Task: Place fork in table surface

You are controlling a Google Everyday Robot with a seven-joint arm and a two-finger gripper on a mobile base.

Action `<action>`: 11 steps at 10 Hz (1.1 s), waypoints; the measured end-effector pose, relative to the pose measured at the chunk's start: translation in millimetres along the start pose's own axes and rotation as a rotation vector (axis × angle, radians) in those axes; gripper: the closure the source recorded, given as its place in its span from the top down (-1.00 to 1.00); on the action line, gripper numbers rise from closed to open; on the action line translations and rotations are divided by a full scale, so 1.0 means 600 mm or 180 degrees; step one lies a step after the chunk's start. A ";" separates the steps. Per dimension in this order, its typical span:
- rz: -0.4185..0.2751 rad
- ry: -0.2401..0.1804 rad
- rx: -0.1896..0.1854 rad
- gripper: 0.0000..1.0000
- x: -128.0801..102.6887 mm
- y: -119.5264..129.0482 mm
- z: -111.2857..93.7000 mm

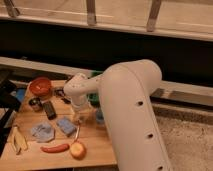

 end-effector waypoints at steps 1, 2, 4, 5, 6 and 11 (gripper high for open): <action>0.0000 0.0012 0.0095 0.60 -0.001 0.005 0.003; 0.0010 0.0021 0.0128 0.60 -0.002 0.005 0.006; 0.0027 0.0064 0.0169 0.49 0.002 0.006 0.013; 0.0002 0.0077 0.0205 0.30 0.000 0.013 0.016; 0.0000 0.0083 0.0238 0.10 0.001 0.011 0.016; -0.0021 0.0085 0.0294 -0.89 0.003 0.011 0.016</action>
